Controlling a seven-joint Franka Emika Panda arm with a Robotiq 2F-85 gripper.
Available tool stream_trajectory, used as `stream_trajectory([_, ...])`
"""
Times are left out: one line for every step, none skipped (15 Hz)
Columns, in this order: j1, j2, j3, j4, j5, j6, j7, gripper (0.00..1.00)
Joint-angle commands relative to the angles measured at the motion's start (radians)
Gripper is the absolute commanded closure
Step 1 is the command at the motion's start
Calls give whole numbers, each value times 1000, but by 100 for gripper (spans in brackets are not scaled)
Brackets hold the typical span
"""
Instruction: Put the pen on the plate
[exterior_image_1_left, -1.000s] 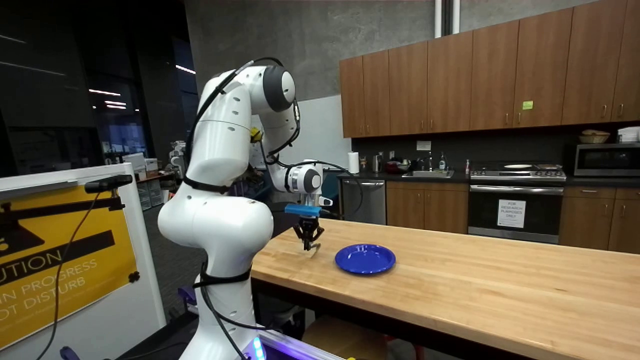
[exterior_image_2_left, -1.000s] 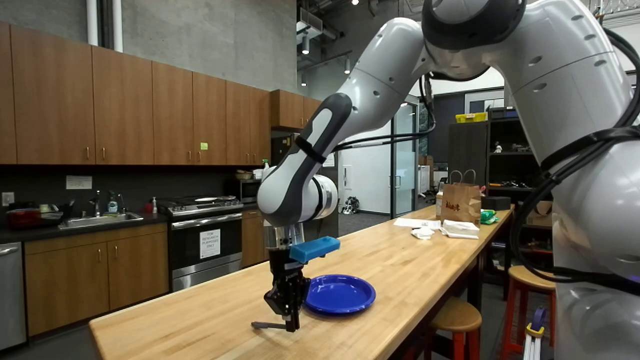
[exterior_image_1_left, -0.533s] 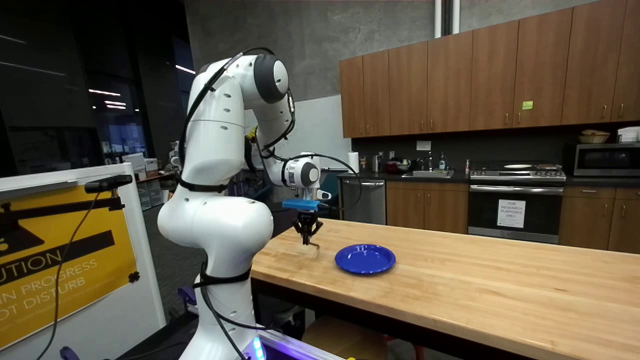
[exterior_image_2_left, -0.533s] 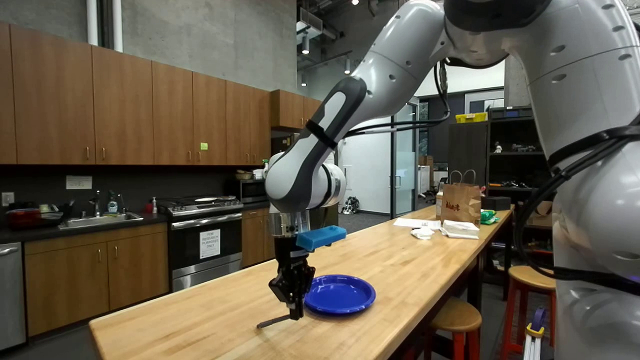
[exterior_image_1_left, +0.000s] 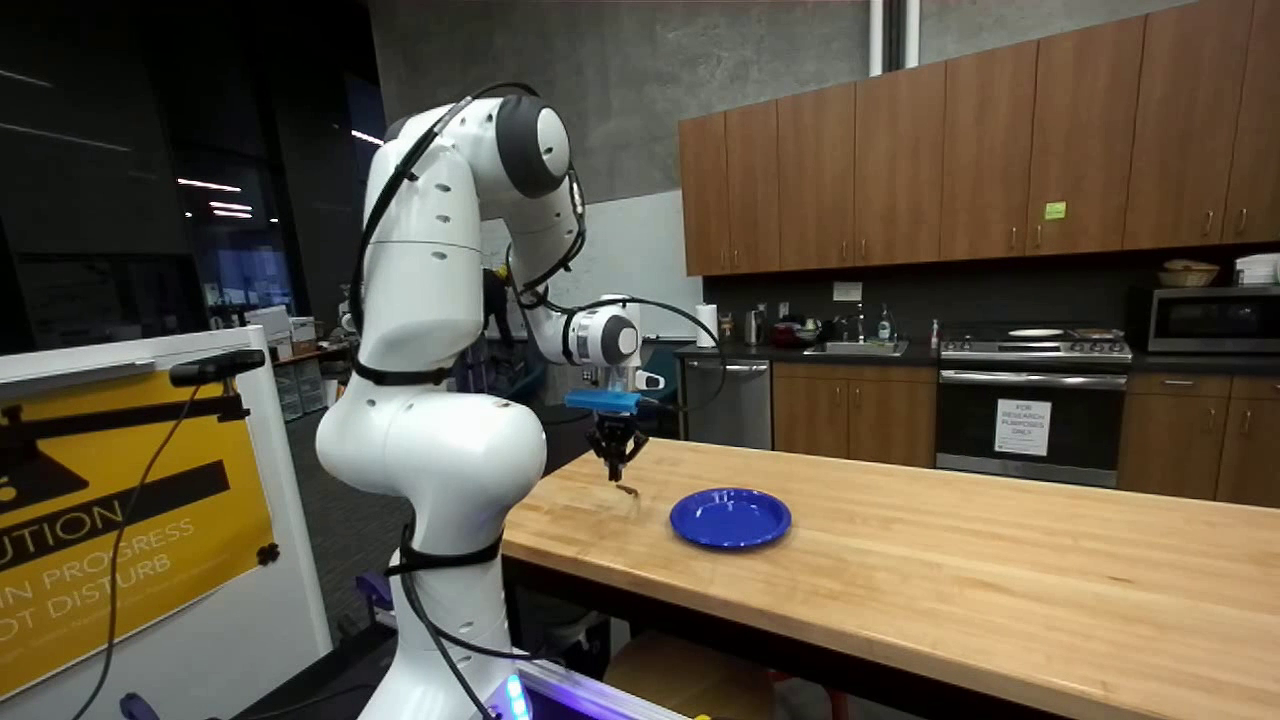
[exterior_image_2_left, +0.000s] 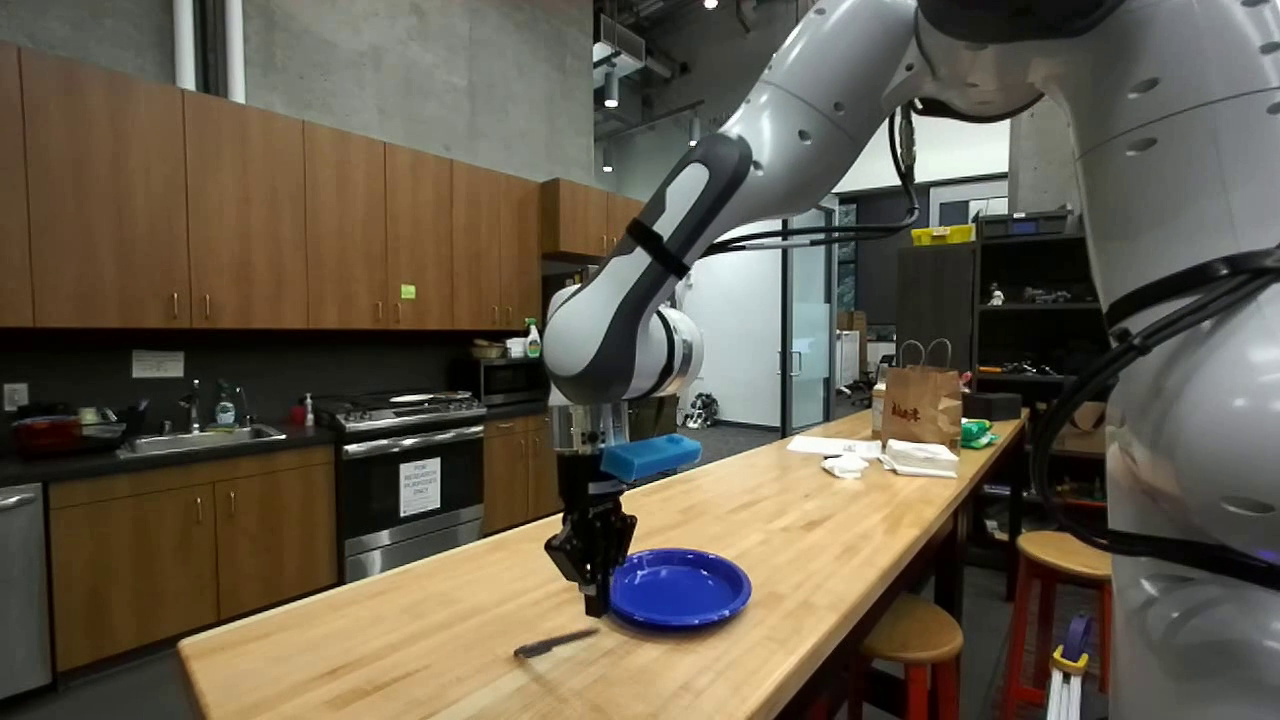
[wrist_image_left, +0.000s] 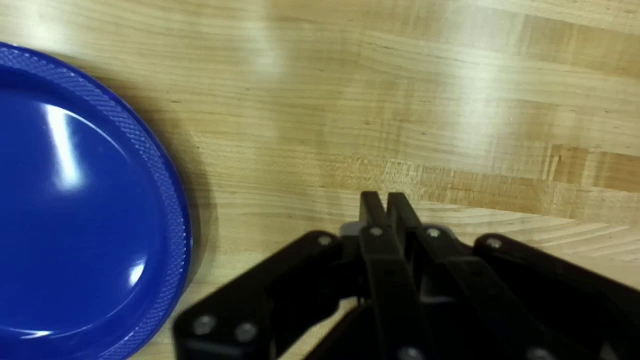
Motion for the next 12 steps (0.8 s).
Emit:
stream_trajectory([-3, -85, -4, -38, -9, -11, 5, 98])
stream_trajectory([-2, -97, -5, -39, -12, -15, 7, 98])
stream_trajectory([-2, -106, -5, -38, -15, -17, 8, 98])
stream_trajectory([-2, -115, -5, -39, -18, -22, 8, 98])
stream_trajectory([-2, -119, -5, -37, -21, -27, 10, 88])
stream_trajectory([-2, -76, -3, -13, -1, -11, 0, 65])
stream_trajectory([-2, -80, -3, -12, -1, -12, 0, 88])
stream_trajectory([-2, -79, -3, -12, -1, -12, 0, 86])
stream_trajectory([-2, -77, -3, -12, -1, -12, 0, 81])
stream_trajectory([-2, -74, -3, -12, -1, -12, 0, 49])
stream_trajectory([0, -51, 0, 3, -3, -34, -2, 44])
stream_trajectory([2, -37, 2, 11, -3, -38, -4, 38])
